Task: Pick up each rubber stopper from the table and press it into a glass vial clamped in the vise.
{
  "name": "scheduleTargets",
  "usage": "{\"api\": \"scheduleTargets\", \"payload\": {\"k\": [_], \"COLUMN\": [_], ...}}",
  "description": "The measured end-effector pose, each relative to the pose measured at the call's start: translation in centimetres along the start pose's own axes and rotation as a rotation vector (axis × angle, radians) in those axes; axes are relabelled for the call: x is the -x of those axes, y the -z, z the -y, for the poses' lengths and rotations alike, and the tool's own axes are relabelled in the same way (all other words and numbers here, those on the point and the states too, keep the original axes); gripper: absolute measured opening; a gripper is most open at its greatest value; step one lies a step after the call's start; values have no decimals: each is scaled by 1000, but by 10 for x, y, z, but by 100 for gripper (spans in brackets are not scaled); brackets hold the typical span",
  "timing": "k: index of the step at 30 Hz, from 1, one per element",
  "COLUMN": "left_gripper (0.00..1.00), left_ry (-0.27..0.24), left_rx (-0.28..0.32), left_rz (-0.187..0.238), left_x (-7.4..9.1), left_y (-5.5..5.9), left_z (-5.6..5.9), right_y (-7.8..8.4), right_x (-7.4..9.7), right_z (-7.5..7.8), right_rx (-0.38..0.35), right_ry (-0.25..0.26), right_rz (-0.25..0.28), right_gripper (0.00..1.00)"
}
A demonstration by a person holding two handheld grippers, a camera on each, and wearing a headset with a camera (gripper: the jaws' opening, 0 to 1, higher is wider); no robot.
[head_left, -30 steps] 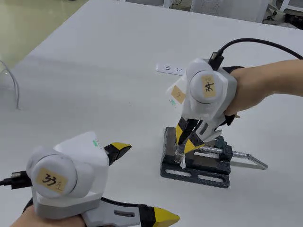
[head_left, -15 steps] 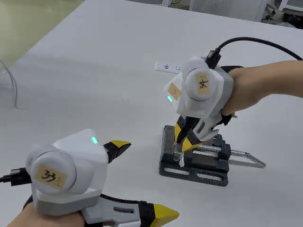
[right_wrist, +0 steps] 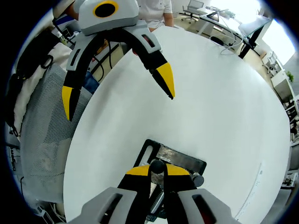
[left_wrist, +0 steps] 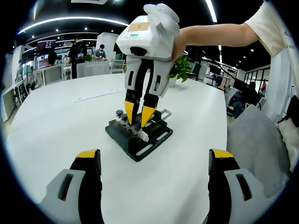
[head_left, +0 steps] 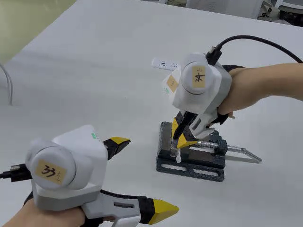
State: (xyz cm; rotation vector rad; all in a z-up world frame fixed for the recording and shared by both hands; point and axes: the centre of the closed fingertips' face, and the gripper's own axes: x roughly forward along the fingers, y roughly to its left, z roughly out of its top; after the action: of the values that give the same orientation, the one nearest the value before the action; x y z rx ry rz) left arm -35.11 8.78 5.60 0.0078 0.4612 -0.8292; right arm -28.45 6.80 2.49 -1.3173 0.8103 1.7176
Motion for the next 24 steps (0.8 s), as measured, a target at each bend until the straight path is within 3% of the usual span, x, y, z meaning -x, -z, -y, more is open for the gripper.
{"api": "scheduleTargets", "payload": {"k": [4, 7, 24], "left_gripper": [95, 95, 95], "left_ry": [1, 1, 12], "left_rx": [0, 0, -1], "left_rz": [0, 1, -5], "left_x": [0, 0, 0], "left_y": [0, -1, -1], "left_z": [1, 0, 3], "right_y": [1, 3, 3], "right_x": [0, 2, 4], "right_z": [1, 1, 0], "right_rx": [-20, 9, 46], "right_ry": [15, 19, 12], "right_rz": [22, 48, 40], "right_gripper": [4, 4, 5]}}
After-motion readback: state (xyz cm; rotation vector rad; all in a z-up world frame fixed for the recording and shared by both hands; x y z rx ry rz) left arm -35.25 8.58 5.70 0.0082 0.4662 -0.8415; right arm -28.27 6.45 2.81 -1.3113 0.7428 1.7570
